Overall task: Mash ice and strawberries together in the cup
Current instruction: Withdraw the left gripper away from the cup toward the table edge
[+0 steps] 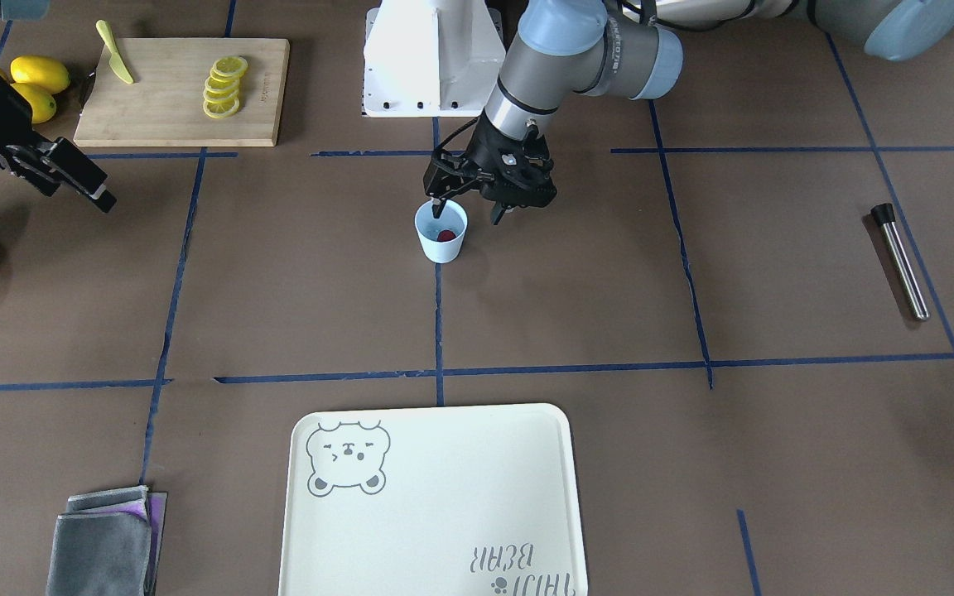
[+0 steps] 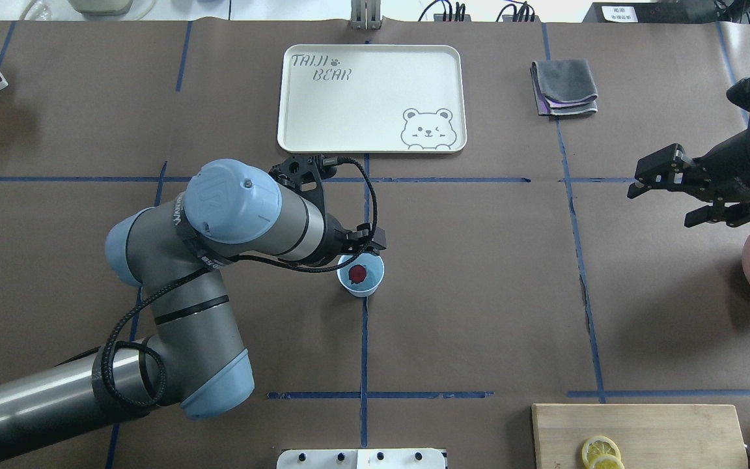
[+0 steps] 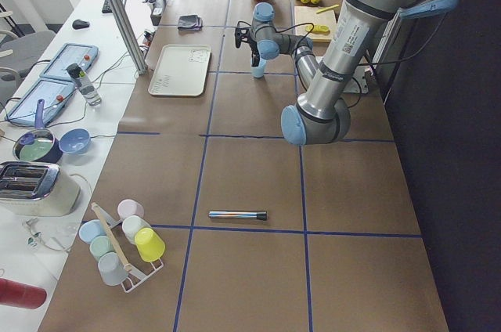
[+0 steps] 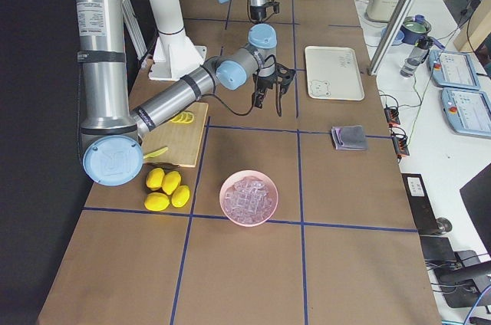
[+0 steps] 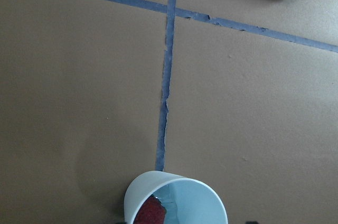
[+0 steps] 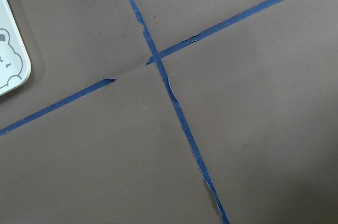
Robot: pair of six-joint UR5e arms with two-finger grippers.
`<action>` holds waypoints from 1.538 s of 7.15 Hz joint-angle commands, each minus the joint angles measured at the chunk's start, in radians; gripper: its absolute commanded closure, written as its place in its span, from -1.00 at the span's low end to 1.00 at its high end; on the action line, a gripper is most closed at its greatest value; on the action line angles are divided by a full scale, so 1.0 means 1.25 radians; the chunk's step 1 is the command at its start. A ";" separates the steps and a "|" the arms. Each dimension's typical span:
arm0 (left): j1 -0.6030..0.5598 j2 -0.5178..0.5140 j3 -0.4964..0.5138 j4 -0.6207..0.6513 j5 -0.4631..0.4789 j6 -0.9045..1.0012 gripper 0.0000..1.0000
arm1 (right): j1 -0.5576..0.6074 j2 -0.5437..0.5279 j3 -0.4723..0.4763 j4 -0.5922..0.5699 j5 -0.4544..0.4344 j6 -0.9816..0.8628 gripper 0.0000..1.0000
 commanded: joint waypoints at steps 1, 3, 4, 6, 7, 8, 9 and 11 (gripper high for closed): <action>-0.086 0.142 -0.089 0.044 -0.067 0.164 -0.82 | 0.002 -0.008 -0.001 0.001 0.000 -0.001 -1.00; -0.196 0.270 -0.138 0.157 -0.119 0.397 -0.82 | 0.004 -0.017 0.000 0.003 0.000 -0.002 -1.00; -0.260 0.334 -0.133 0.158 -0.125 0.530 -0.81 | 0.004 -0.018 0.000 0.004 0.000 -0.002 -1.00; -0.493 0.366 0.011 0.157 -0.388 0.687 -0.69 | 0.004 -0.018 -0.001 0.004 0.000 -0.002 -1.00; -0.561 0.381 0.080 0.153 -0.411 0.850 -0.74 | 0.004 -0.018 0.000 0.004 0.000 -0.002 -1.00; -0.583 0.409 0.124 0.148 -0.411 0.896 -0.79 | 0.004 -0.018 0.003 0.004 0.000 -0.002 -1.00; -0.587 0.415 0.169 0.146 -0.412 0.895 -0.82 | 0.004 -0.018 0.005 0.004 0.000 -0.002 -1.00; -0.586 0.448 0.269 -0.044 -0.339 0.867 -0.89 | 0.004 -0.016 0.008 0.004 0.000 -0.002 -1.00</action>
